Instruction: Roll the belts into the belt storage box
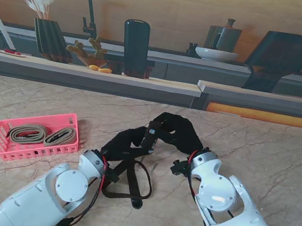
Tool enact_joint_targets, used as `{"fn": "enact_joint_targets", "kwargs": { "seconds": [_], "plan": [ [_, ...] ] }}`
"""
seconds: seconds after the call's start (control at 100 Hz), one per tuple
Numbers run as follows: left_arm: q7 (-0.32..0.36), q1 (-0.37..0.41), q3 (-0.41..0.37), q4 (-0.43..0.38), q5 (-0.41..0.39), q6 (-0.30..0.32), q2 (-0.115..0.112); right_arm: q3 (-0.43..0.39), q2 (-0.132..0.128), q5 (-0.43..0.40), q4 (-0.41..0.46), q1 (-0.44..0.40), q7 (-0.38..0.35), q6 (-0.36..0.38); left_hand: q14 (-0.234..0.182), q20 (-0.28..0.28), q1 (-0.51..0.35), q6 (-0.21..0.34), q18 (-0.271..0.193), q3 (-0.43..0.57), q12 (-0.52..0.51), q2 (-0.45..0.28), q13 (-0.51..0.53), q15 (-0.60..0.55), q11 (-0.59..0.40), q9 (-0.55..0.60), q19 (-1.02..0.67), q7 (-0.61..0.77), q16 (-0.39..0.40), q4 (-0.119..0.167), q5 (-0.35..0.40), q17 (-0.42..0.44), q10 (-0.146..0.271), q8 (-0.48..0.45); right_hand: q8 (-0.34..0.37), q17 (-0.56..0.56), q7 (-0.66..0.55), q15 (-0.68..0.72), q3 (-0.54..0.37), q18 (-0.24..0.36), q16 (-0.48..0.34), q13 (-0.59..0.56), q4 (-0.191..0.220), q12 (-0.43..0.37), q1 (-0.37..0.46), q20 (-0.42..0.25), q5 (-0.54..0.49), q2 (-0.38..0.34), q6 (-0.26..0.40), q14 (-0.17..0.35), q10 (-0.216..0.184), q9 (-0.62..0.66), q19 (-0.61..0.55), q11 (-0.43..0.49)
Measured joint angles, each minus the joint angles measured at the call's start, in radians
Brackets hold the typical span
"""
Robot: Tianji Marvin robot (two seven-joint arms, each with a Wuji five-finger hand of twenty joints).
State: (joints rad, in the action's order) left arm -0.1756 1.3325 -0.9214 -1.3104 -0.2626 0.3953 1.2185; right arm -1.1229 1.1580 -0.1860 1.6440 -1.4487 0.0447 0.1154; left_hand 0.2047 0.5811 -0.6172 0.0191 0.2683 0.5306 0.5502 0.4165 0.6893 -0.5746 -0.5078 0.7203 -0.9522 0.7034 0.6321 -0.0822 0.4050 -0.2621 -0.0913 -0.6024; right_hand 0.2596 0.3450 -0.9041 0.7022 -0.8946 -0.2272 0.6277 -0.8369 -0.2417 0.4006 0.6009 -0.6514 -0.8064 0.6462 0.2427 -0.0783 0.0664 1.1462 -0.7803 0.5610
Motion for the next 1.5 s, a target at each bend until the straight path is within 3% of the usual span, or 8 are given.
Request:
{"fn": "enact_joint_targets", "kwargs": {
  "seconds": [0.22, 0.29, 0.42, 0.68, 0.98, 1.24, 1.43, 1.5],
  "plan": [
    [-0.069, 0.008, -0.038, -0.002, -0.096, 0.003, -0.009, -0.032, 0.020, 0.090, 0.065, -0.031, 0.028, -0.093, -0.016, 0.000, -0.025, -0.020, -0.004, 0.044, -0.021, 0.017, -0.013, 0.040, 0.012, 0.010, 0.032, -0.028, -0.018, 0.000, 0.005, -0.003, 0.000, -0.004, -0.010, 0.011, -0.003, 0.005, 0.000, 0.000, 0.000, -0.020, 0.000, 0.009, 0.010, 0.002, -0.011, 0.000, -0.034, 0.005, -0.006, 0.043, -0.033, 0.028],
    [-0.074, 0.010, -0.039, -0.003, -0.098, 0.012, -0.011, -0.046, 0.024, 0.142, 0.089, -0.040, 0.029, -0.132, -0.018, -0.001, -0.112, -0.001, -0.006, 0.031, -0.022, 0.017, 0.033, 0.025, -0.002, 0.070, 0.032, 0.008, -0.019, -0.019, 0.053, -0.026, 0.001, -0.025, -0.010, 0.012, -0.010, 0.016, 0.000, 0.000, 0.001, -0.021, 0.000, 0.009, 0.010, 0.002, -0.011, 0.000, -0.044, 0.005, -0.005, 0.044, -0.046, 0.038],
    [-0.068, 0.016, -0.042, -0.009, -0.088, 0.021, -0.013, -0.065, 0.027, 0.148, 0.118, -0.049, 0.029, -0.151, -0.027, -0.016, -0.253, 0.054, -0.008, -0.079, 0.070, 0.016, 0.088, -0.013, 0.008, 0.153, 0.004, 0.102, -0.019, -0.019, 0.104, -0.055, 0.028, -0.011, -0.010, 0.013, -0.011, 0.029, 0.000, 0.000, 0.004, -0.022, 0.000, 0.009, 0.010, 0.006, -0.013, 0.000, -0.050, 0.005, -0.005, 0.044, -0.063, 0.044],
    [-0.087, 0.022, -0.037, -0.021, -0.099, 0.043, -0.013, -0.089, 0.026, 0.163, 0.170, -0.058, 0.021, -0.189, -0.027, -0.032, -0.343, 0.085, -0.009, -0.126, 0.091, -0.022, 0.151, -0.059, 0.039, 0.254, -0.032, 0.152, -0.024, -0.019, 0.171, -0.091, 0.038, 0.037, -0.023, 0.014, -0.011, 0.042, 0.000, 0.000, 0.011, -0.022, 0.000, 0.009, 0.010, 0.009, -0.022, 0.000, -0.061, 0.005, -0.004, 0.044, -0.082, 0.055],
    [-0.098, 0.050, -0.062, -0.054, -0.111, 0.069, -0.013, -0.116, 0.027, 0.121, 0.209, -0.057, 0.048, -0.206, -0.027, -0.048, -0.408, 0.085, -0.010, -0.232, 0.034, -0.131, 0.170, -0.080, 0.014, 0.267, -0.047, 0.156, -0.038, -0.018, 0.181, -0.104, 0.020, 0.080, -0.023, 0.016, -0.011, 0.063, 0.000, 0.000, 0.012, -0.022, 0.000, 0.008, 0.010, 0.010, -0.022, 0.000, -0.063, 0.005, -0.004, 0.044, -0.098, 0.075],
    [-0.049, 0.060, -0.081, -0.069, -0.136, 0.101, -0.027, -0.122, 0.030, 0.092, 0.218, -0.048, 0.077, -0.212, -0.026, -0.055, -0.418, 0.069, -0.006, -0.293, 0.010, -0.128, 0.170, -0.079, 0.005, 0.266, -0.047, 0.144, -0.039, -0.019, 0.181, -0.103, 0.012, 0.082, -0.023, 0.016, -0.020, 0.068, 0.000, 0.000, 0.012, -0.022, 0.000, 0.008, 0.010, 0.010, -0.022, 0.000, -0.063, 0.005, -0.006, 0.044, -0.104, 0.088],
    [-0.011, 0.059, -0.082, -0.069, -0.110, 0.104, -0.038, -0.106, 0.033, 0.130, 0.204, -0.038, 0.081, -0.220, -0.011, -0.056, -0.416, 0.047, 0.008, -0.345, -0.022, -0.128, 0.182, -0.099, -0.025, 0.269, -0.047, 0.137, -0.029, -0.019, 0.222, -0.103, 0.000, 0.082, -0.023, 0.016, -0.023, 0.079, 0.000, 0.000, 0.015, -0.022, 0.000, 0.008, 0.010, 0.019, -0.022, 0.000, -0.063, 0.005, -0.006, 0.044, -0.111, 0.095],
    [0.003, 0.058, -0.081, -0.069, -0.102, 0.108, -0.041, -0.097, 0.035, 0.134, 0.192, -0.034, 0.086, -0.219, -0.004, -0.056, -0.373, 0.040, 0.017, -0.381, -0.022, -0.128, 0.182, -0.100, -0.025, 0.269, -0.047, 0.137, -0.027, -0.019, 0.223, -0.102, -0.001, 0.081, -0.023, 0.016, -0.024, 0.088, 0.001, 0.000, 0.016, -0.022, 0.000, 0.008, 0.010, 0.019, -0.022, 0.000, -0.063, 0.005, -0.006, 0.044, -0.115, 0.101]
  ]
}}
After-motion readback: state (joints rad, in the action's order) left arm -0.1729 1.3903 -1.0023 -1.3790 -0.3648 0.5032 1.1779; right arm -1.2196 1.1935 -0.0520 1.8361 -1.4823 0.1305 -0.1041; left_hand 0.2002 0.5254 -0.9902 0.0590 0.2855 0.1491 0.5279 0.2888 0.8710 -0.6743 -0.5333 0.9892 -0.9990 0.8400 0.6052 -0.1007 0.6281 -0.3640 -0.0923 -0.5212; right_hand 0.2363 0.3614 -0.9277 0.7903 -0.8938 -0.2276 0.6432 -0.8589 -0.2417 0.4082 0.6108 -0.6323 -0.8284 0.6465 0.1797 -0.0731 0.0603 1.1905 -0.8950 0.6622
